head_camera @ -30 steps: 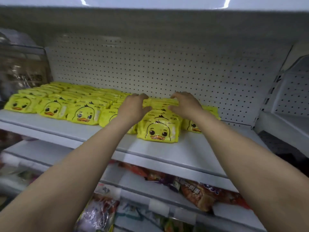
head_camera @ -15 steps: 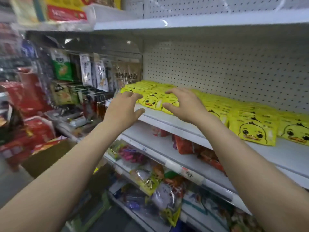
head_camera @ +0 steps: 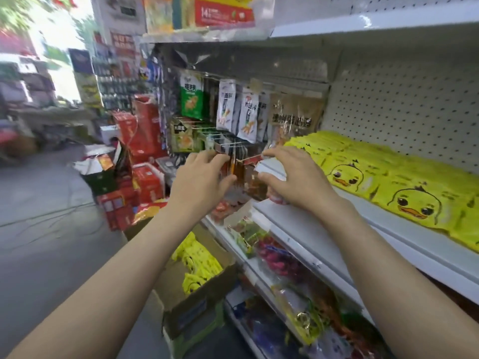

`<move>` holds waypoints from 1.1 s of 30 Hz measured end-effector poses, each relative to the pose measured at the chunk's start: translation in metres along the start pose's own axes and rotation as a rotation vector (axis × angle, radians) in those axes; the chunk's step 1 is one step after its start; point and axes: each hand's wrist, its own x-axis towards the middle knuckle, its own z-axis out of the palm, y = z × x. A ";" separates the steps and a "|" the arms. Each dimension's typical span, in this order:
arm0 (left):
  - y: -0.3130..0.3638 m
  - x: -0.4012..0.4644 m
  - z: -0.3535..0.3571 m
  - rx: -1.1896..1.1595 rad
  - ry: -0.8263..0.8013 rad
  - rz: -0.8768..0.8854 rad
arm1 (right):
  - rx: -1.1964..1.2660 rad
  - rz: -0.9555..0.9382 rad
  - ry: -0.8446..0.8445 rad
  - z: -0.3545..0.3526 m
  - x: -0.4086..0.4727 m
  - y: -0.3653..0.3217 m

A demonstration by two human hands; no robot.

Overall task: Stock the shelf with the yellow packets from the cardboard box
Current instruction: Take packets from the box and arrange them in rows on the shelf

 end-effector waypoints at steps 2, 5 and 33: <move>-0.031 0.021 0.008 0.029 -0.004 -0.030 | 0.010 -0.039 0.001 0.026 0.039 -0.007; -0.076 0.055 0.019 0.073 -0.006 -0.066 | 0.040 -0.081 -0.021 0.064 0.098 -0.017; -0.394 0.201 0.333 -0.168 -0.572 0.190 | -0.029 0.463 -0.471 0.418 0.300 -0.037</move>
